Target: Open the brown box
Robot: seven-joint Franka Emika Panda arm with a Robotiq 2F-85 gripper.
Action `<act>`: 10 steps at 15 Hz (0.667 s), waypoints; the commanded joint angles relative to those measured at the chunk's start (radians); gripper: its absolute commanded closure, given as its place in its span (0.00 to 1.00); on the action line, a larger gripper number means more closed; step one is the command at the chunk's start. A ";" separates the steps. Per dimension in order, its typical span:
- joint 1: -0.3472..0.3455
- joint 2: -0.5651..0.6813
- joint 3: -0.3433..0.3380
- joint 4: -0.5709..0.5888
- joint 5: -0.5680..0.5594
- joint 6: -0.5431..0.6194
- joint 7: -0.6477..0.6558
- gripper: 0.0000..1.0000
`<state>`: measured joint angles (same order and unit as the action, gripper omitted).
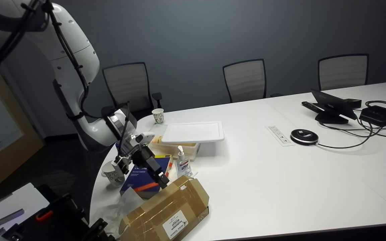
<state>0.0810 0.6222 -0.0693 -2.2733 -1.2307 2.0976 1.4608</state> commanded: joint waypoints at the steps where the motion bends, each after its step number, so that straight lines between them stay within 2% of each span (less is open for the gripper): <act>1: -0.023 -0.081 0.018 -0.061 0.000 -0.030 0.008 0.00; 10: -0.035 -0.163 0.021 -0.082 -0.001 -0.074 0.001 0.00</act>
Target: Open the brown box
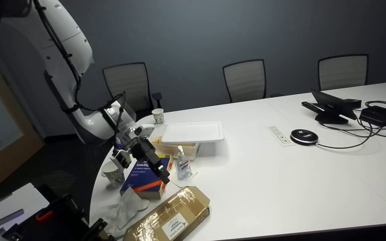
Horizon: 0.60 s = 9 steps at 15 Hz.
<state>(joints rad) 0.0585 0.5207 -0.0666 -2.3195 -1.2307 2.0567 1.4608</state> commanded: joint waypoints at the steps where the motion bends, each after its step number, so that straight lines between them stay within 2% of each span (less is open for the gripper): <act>1: -0.014 -0.067 0.019 -0.037 -0.001 -0.036 0.001 0.00; 5: -0.036 -0.106 0.032 -0.049 0.028 -0.004 -0.022 0.00; 9: -0.094 -0.216 0.063 -0.095 0.190 0.121 -0.127 0.00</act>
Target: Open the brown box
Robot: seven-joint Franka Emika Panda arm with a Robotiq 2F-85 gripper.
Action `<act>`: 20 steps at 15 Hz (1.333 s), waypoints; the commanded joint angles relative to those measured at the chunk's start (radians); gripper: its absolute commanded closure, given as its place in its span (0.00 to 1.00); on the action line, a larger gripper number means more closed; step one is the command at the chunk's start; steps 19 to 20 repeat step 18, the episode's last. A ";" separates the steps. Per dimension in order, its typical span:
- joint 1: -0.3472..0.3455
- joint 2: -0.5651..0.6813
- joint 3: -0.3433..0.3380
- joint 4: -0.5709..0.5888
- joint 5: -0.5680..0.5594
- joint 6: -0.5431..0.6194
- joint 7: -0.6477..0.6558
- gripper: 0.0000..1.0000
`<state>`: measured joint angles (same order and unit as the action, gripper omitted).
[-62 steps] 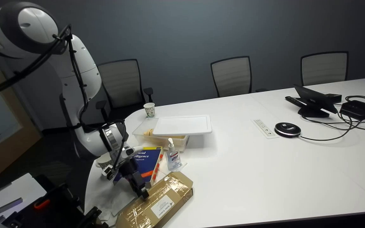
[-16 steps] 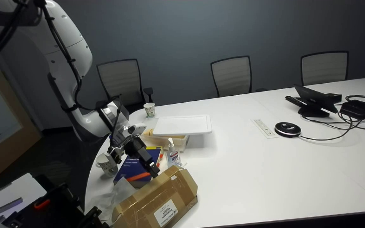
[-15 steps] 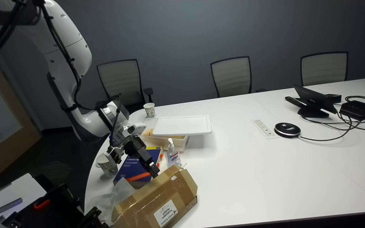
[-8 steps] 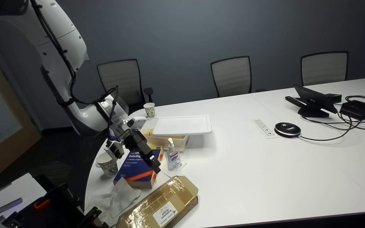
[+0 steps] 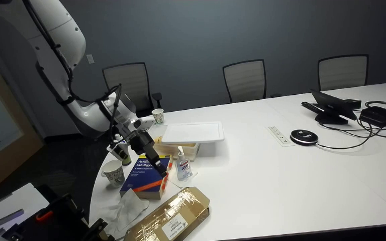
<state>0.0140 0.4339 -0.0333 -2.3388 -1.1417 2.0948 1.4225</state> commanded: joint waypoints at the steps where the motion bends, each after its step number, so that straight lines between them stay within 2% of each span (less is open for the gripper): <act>1: -0.058 -0.160 0.031 -0.088 0.157 0.110 -0.124 0.00; 5: -0.075 -0.338 0.025 -0.167 0.418 0.211 -0.312 0.00; 9: -0.061 -0.519 0.014 -0.235 0.701 0.278 -0.552 0.00; 12: -0.052 -0.600 0.014 -0.235 0.898 0.242 -0.701 0.00; 16: -0.059 -0.652 0.019 -0.224 1.024 0.212 -0.806 0.00; 20: -0.062 -0.662 0.023 -0.222 1.055 0.201 -0.835 0.00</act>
